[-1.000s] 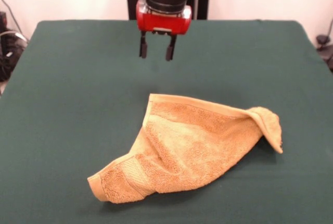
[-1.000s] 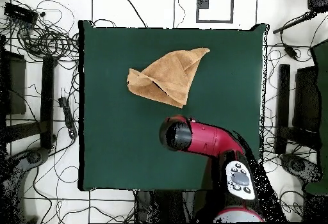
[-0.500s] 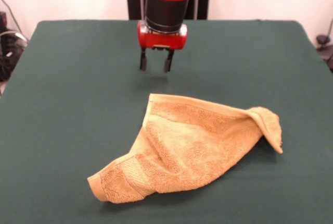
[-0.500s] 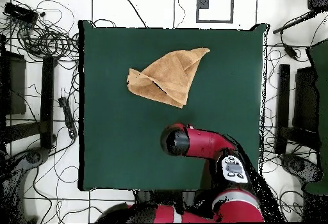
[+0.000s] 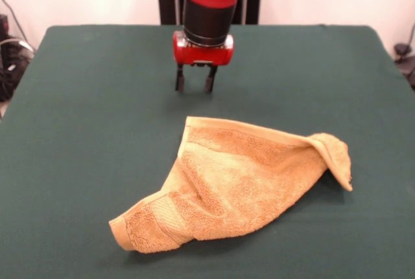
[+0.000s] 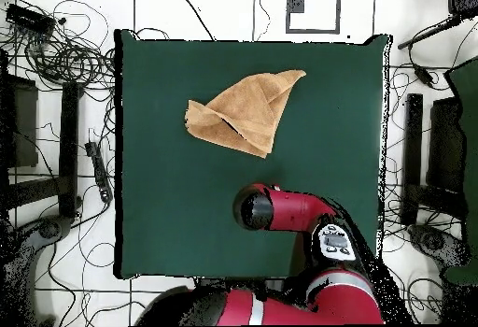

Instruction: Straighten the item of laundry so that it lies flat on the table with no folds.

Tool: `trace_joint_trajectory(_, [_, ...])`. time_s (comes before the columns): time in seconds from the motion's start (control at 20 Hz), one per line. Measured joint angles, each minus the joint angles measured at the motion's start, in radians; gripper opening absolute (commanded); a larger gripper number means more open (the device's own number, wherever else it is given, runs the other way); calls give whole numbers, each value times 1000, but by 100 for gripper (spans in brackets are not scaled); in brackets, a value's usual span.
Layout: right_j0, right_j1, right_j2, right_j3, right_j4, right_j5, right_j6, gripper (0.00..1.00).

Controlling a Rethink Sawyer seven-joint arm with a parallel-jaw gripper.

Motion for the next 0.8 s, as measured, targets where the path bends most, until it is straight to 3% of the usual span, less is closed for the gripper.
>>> trace_joint_trajectory(0.45, [2, 3, 5, -26, -22, 40, 0, 100])
trace_joint_trajectory(0.8, [8, 20, 12, -92, -22, 166, 0, 100])
